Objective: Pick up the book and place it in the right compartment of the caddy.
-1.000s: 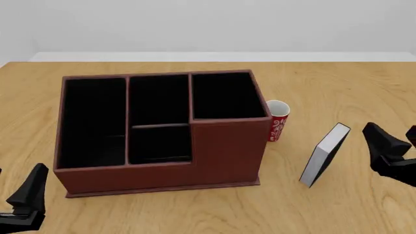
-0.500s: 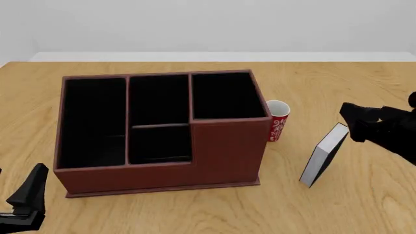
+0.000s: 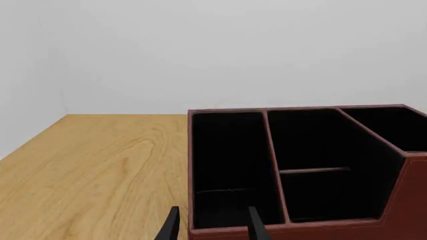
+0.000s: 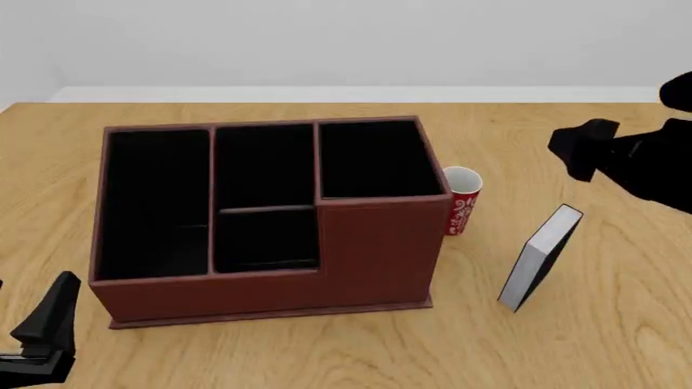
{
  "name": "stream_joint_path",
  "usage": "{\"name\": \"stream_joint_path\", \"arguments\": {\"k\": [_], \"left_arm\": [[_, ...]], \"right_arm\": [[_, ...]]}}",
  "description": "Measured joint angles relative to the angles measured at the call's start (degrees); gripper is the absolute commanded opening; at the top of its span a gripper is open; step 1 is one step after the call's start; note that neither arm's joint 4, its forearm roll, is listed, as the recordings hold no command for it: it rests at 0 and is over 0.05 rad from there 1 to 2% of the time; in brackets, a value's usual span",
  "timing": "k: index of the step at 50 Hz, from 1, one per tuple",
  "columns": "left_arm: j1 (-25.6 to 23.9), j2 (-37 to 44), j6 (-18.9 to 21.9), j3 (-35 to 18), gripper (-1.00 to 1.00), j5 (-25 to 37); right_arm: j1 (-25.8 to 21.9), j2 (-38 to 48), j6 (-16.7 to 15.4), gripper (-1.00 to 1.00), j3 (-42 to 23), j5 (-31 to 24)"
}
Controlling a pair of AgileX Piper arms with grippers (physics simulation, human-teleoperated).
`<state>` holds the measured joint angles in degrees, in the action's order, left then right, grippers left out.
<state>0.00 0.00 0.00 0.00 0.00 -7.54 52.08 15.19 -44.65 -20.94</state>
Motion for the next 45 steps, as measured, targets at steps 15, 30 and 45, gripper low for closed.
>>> {"name": "stream_joint_path", "arguments": {"k": [15,30,45], "left_arm": [[0.0,0.0,0.0,0.0,1.00,0.0],[0.0,0.0,0.0,0.0,1.00,0.0],[0.0,0.0,0.0,0.0,1.00,0.0]], "right_arm": [[0.6,3.8,4.2,1.00,-4.7,-4.1],[2.2,7.4,7.7,1.00,-7.2,-6.5],[4.6,7.2,9.5,1.00,-6.4,-8.2]]}}
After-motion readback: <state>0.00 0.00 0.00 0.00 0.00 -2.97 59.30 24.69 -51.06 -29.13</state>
